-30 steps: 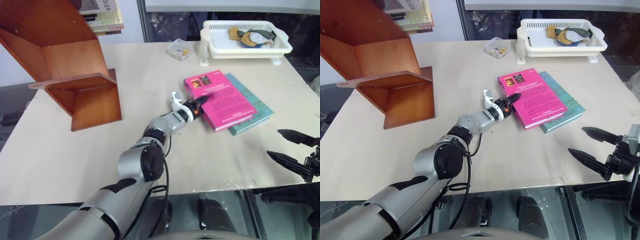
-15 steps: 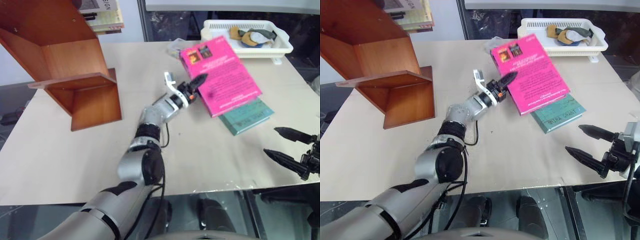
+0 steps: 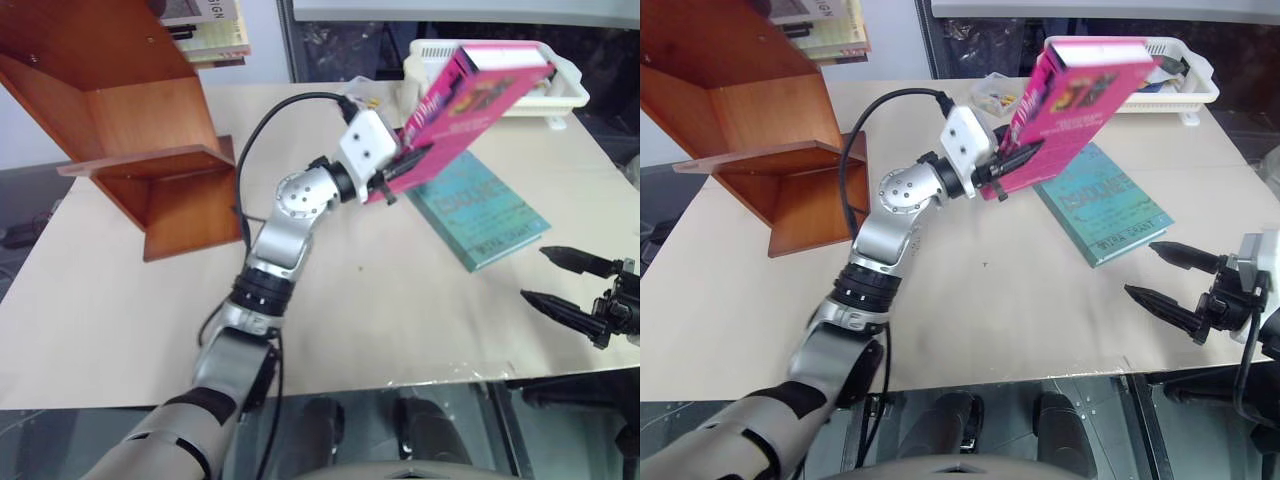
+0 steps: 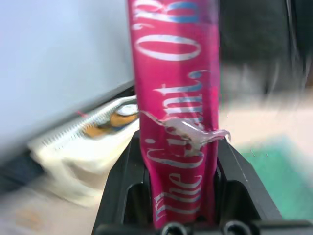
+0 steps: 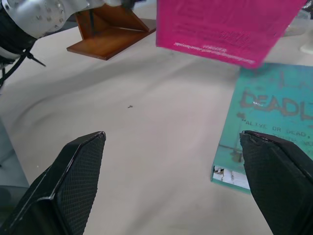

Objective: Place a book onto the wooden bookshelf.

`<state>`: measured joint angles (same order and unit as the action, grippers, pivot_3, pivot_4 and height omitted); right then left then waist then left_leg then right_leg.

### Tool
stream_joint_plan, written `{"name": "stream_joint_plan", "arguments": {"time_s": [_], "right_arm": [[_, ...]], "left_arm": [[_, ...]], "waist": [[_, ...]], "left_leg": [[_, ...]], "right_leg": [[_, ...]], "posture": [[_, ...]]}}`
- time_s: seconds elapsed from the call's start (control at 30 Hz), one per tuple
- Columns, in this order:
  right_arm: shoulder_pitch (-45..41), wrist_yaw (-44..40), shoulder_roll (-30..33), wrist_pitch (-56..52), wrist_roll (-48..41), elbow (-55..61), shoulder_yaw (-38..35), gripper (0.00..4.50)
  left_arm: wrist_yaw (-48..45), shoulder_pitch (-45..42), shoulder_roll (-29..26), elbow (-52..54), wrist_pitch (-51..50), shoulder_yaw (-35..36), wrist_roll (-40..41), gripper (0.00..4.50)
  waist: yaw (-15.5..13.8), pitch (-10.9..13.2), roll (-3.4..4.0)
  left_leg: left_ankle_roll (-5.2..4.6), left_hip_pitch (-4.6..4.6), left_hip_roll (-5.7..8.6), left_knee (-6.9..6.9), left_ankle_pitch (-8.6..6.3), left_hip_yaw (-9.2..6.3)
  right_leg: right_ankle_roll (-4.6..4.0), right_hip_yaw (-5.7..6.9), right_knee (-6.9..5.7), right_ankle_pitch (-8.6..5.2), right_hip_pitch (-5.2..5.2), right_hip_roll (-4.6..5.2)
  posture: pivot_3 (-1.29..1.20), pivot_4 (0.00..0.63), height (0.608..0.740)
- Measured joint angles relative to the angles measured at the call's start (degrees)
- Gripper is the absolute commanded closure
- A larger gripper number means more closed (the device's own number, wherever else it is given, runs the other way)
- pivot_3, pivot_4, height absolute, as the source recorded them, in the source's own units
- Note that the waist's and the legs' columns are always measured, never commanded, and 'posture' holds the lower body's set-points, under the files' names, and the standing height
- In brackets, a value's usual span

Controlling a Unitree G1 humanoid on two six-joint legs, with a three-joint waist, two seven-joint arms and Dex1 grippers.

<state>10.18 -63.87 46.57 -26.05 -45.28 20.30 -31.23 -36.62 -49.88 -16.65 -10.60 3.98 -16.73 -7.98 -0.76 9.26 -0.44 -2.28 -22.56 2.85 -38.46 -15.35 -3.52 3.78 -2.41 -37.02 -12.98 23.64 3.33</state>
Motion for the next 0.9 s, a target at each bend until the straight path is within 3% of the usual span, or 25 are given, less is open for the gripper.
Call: {"name": "stream_joint_plan", "arguments": {"time_s": [0.1, 0.2, 0.47, 0.63, 0.9], "right_arm": [[-1.1, -0.6, 0.0, 0.0, 0.1, -0.8, 1.6, 0.0], [-2.5, -0.8, 0.0, 0.0, 0.6, -1.4, 2.5, 0.0], [-11.6, -3.2, 1.4, -0.4, -0.2, -8.8, 4.3, 0.0], [-21.6, -7.7, 2.9, -1.0, -1.9, -21.0, 4.5, 0.0], [-38.6, -21.8, 4.5, -1.3, 2.4, -47.9, 11.8, 0.0]], "left_arm": [[1.3, -2.9, -5.2, 0.0, 4.5, -2.6, -9.2, 3.28], [2.1, -6.3, -7.5, 0.0, 5.8, -2.6, -13.1, 3.28], [-6.1, -11.7, -15.1, 1.1, 3.1, -3.1, -16.8, 3.28], [-16.0, -14.0, -20.2, 0.9, 2.4, -4.1, -16.5, 3.28], [-27.9, -21.0, -25.6, -1.7, 2.0, -4.0, -14.9, 3.28]], "waist": [[-0.1, 0.0, -0.01], [-0.2, 0.0, -0.01], [0.2, 0.0, 0.0], [0.3, 0.1, -0.05], [0.6, 0.2, -0.08]], "left_leg": [[-0.08, -0.04, 0.0, -0.01, -0.04, -0.05], [-0.1, -0.08, 0.03, -0.03, -0.05, -0.08], [-0.11, -0.08, -0.01, -0.04, -0.04, -0.04], [-0.11, -0.11, -0.04, -0.06, -0.04, -0.06], [-0.12, -0.19, -0.05, -0.12, -0.04, 0.0]], "right_leg": [[0.0, 0.07, 0.0, 0.0, 0.02, 0.01], [0.01, 0.12, 0.05, 0.0, 0.02, 0.03], [0.01, 0.11, 0.05, -0.01, 0.03, -0.07], [0.01, 0.15, 0.05, -0.01, 0.03, -0.1], [0.01, 0.13, 0.11, -0.02, 0.06, -0.1]], "posture": [[0.0, 0.15, 0.74], [0.0, 0.15, 0.74], [0.0, 0.15, 0.74], [0.0, 0.15, 0.74], [0.0, 0.15, 0.74]]}}
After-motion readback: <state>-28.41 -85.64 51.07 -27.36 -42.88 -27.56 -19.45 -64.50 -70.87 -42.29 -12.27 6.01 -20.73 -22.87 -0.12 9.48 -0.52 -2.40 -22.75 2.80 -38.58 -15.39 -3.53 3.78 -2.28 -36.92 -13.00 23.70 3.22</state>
